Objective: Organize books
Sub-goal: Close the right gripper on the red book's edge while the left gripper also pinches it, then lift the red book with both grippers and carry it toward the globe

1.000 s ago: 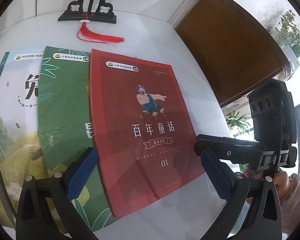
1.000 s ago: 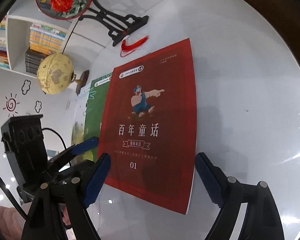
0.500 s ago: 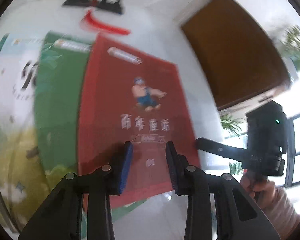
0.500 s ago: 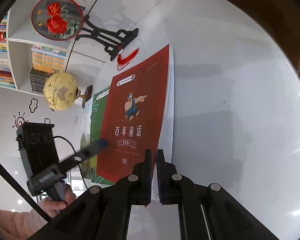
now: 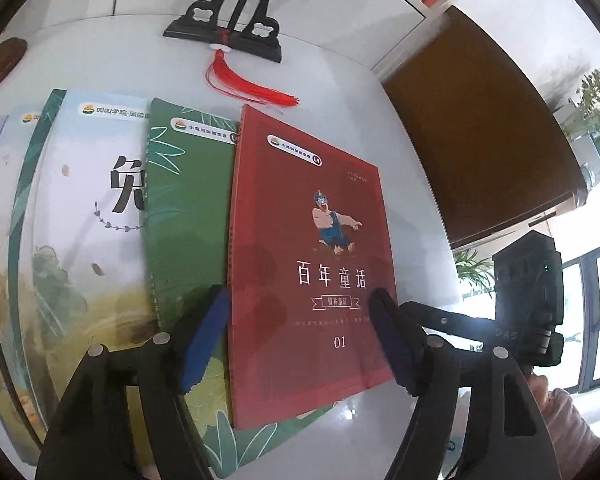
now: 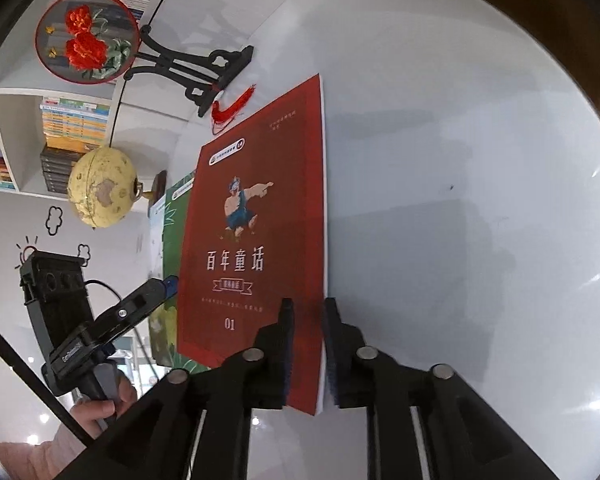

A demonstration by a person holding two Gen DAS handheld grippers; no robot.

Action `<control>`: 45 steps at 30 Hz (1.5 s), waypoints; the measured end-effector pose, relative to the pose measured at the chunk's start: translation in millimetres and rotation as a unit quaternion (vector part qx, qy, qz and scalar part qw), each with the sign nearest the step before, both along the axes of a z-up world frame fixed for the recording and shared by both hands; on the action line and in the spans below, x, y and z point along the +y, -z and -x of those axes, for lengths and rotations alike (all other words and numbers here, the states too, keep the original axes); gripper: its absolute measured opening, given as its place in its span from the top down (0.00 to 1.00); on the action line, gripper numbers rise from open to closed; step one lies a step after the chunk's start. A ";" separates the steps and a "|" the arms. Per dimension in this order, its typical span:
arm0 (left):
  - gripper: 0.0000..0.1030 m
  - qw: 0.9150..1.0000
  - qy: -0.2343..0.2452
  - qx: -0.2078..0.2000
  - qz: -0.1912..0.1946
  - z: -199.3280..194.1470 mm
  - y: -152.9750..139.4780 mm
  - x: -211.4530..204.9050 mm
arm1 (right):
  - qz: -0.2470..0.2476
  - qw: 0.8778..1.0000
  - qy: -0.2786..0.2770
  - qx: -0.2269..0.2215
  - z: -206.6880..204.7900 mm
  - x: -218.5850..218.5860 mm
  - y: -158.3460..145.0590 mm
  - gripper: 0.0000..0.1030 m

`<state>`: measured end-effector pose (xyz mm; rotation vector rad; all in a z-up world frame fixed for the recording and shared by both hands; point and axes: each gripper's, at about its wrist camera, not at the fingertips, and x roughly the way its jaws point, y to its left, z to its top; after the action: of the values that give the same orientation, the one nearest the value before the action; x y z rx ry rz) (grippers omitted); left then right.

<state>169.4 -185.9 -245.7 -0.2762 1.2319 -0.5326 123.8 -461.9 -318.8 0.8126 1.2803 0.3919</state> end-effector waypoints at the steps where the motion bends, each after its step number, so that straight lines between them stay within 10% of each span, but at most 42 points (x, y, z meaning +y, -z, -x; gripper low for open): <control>1: 0.33 1.000 0.004 0.000 -0.002 0.5 -0.4 0.7 | -0.006 1.000 0.002 -0.002 0.5 -0.8 -0.6 0.78; 6: 0.33 1.000 0.002 0.014 0.008 -8.1 1.2 -0.4 | -0.106 0.991 0.005 -0.079 10.7 -7.9 -18.9 0.76; 9: 0.41 0.997 0.001 0.058 0.057 -12.6 9.8 -1.4 | -0.010 0.996 -0.025 -0.080 4.7 4.0 -26.6 0.79; 11: 0.44 0.997 0.018 0.053 0.044 -7.4 11.5 -10.1 | -0.003 0.998 -0.030 -0.059 -2.2 6.4 -18.8 0.95; 16: 0.56 0.993 0.013 0.065 0.101 -6.2 12.2 -15.2 | 0.046 0.995 -0.073 -0.049 -6.9 28.9 -14.0 0.95; 19: 0.60 0.998 0.017 0.050 0.022 -7.5 12.4 -28.0 | 0.053 0.995 -0.067 -0.050 -7.6 30.5 -12.5 0.96; 26: 0.48 0.996 0.033 0.084 -0.021 13.2 7.0 -23.4 | 0.052 0.997 -0.057 -0.029 -1.5 26.6 -15.0 0.96; 36: 0.48 0.984 0.079 0.150 -0.049 78.2 32.6 -34.0 | 0.115 0.981 -0.157 -0.029 33.5 31.1 -23.8 0.96; 45: 0.43 0.988 0.067 0.137 0.018 70.9 34.9 -47.1 | 0.134 0.969 -0.207 -0.026 52.7 31.1 -24.3 0.96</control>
<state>98.5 -233.1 -280.6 -0.3064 1.5157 -0.6483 71.0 -430.8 -294.5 0.3013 1.4172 0.5543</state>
